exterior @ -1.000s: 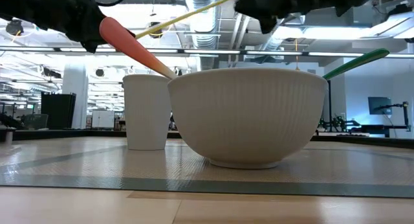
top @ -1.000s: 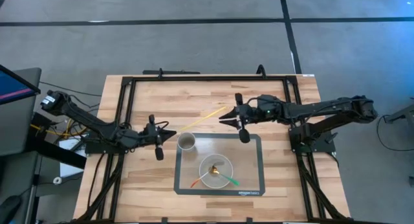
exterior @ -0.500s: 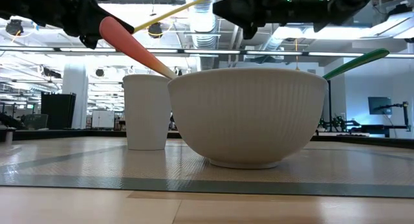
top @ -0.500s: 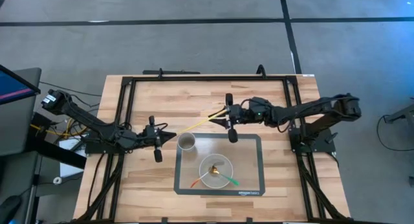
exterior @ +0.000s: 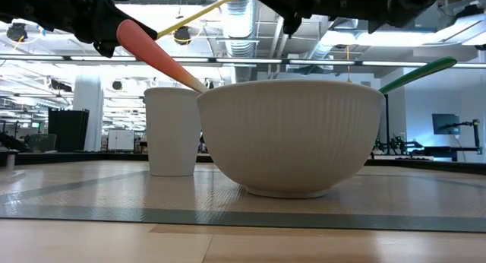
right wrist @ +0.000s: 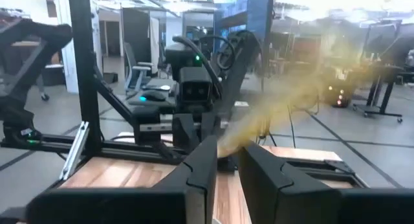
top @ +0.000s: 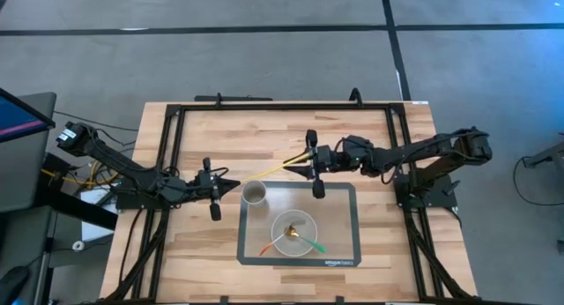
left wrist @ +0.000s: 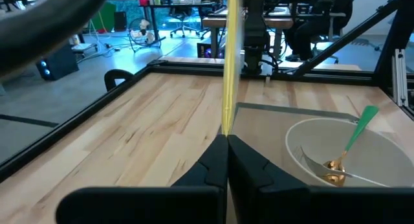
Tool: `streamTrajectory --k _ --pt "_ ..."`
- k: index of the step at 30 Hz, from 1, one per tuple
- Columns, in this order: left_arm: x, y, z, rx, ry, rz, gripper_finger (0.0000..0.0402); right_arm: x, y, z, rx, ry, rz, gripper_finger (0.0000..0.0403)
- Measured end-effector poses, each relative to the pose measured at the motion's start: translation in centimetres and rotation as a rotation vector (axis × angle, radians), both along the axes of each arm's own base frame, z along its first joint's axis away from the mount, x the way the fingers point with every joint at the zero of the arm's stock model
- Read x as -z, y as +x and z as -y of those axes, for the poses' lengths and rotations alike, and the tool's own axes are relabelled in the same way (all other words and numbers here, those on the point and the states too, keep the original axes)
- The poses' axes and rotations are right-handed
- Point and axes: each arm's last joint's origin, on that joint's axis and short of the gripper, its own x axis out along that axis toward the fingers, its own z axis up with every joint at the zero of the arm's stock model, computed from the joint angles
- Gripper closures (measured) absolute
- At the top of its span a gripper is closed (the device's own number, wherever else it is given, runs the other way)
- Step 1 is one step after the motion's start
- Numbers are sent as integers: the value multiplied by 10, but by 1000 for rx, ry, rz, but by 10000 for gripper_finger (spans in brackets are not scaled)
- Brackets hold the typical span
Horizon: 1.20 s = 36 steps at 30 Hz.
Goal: Pick & Place Utensil
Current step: Put the yellow straw into the gray cup
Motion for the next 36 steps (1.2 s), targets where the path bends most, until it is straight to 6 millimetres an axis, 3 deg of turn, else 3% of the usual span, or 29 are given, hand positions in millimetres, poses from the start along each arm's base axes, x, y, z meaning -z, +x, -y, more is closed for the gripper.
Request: streamTrajectory --k 15,22,26,36 --pt "0 0 0 1 1 -2 398 -3 0 -3 -10 2 26 349" --pt "0 0 0 0 -4 -1 397 -3 0 -3 -10 2 26 381" --pt "0 0 0 0 -7 0 390 -3 0 -3 -9 2 26 397" --pt "0 0 0 -10 -76 16 358 -8 -2 -3 -15 75 41 387"
